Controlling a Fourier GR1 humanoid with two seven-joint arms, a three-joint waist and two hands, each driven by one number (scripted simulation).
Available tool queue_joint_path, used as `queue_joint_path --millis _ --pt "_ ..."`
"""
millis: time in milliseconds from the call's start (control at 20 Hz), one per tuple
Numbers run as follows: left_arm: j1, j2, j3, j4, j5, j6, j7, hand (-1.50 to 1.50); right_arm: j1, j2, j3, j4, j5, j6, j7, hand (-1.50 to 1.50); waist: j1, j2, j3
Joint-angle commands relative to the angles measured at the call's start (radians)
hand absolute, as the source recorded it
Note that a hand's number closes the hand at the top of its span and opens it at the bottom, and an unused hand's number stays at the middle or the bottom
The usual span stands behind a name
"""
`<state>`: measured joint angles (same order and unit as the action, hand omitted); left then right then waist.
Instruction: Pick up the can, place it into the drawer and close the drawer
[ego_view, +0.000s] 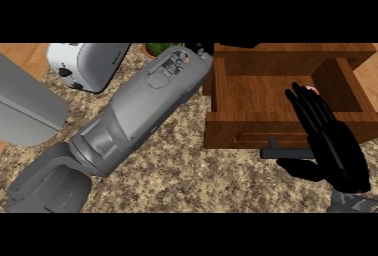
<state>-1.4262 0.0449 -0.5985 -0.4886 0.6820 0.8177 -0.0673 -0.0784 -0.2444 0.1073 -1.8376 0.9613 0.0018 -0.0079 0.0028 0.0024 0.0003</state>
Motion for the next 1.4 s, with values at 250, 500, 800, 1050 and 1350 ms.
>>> queue_joint_path --millis 250,500,800,1050,1350 --pt "0.09 0.129 -0.037 -0.23 -0.068 0.012 0.153 -1.5 -0.082 0.096 -0.017 0.352 0.1 -0.256 -0.07 -1.5 0.036 -0.012 0.0" --pt "0.125 0.219 -0.049 -0.339 -0.105 0.016 0.229 -1.5 -0.196 0.095 -0.064 0.536 0.136 -0.319 -0.081 -1.5 0.042 -0.009 0.0" --pt "0.187 0.289 -0.051 -0.459 -0.112 -0.008 0.28 -1.5 -0.302 0.076 -0.125 0.758 0.168 -0.413 -0.118 -1.5 0.057 -0.004 0.001" --pt "0.234 0.349 -0.041 -0.542 -0.121 -0.005 0.326 -1.5 -0.425 0.119 -0.136 0.892 0.242 -0.499 -0.072 -1.5 0.058 -0.001 0.001" --pt "0.306 0.4 -0.041 -0.607 -0.146 -0.014 0.333 -1.5 -0.573 0.123 -0.205 1.099 0.244 -0.643 -0.103 -1.5 0.066 0.009 0.002"
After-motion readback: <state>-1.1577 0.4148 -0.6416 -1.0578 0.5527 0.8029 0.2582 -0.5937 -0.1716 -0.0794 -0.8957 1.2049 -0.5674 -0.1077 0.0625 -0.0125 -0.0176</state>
